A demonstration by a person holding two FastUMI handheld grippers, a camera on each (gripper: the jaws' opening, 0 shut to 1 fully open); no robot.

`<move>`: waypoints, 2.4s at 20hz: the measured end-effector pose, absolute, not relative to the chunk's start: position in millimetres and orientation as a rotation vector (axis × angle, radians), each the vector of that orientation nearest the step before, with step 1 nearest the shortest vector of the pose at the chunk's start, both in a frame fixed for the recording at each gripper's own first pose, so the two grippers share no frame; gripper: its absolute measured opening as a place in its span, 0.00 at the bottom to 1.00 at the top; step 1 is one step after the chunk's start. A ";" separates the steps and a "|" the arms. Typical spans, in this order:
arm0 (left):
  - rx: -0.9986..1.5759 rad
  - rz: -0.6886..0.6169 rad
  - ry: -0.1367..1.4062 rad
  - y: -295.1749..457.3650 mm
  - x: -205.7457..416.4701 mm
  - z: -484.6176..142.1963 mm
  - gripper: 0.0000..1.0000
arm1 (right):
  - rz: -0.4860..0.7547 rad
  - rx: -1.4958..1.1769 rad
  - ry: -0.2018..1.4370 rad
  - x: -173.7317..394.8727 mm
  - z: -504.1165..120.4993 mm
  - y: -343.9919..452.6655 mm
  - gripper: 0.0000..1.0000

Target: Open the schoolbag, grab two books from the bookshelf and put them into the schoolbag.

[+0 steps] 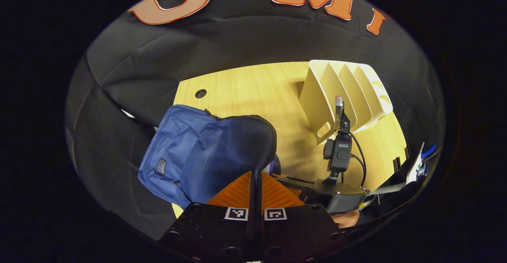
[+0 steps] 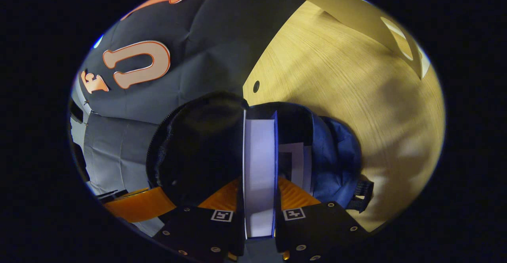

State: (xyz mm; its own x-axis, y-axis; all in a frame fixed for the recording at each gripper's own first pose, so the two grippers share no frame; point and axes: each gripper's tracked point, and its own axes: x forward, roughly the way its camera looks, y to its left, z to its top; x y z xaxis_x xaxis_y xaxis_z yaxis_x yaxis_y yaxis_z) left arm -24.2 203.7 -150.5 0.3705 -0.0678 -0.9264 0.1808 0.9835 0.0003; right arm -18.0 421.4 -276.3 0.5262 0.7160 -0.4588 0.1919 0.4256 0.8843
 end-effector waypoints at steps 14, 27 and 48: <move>0.155 -0.161 1.174 149.1 -31.4 -134.2 0.00 | 0.437 1.103 1.073 -17.6 -306.1 471.5 0.36; 0.025 -0.084 1.115 159.7 -23.4 -116.5 0.01 | 0.445 0.786 1.331 -42.9 -311.4 438.5 0.57; -0.065 0.002 1.177 107.9 -51.7 -199.6 0.42 | 0.300 0.358 0.915 7.2 -209.8 196.0 0.59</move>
State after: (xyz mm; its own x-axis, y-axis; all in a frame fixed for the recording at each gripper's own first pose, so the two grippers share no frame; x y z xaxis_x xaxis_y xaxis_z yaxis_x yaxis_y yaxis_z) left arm -51.7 107.9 -199.6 0.3837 -0.0326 -0.9229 -0.0356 0.9981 -0.0501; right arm 7.2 196.0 -209.8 0.5760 0.4000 -0.7129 -0.1006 0.9002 0.4238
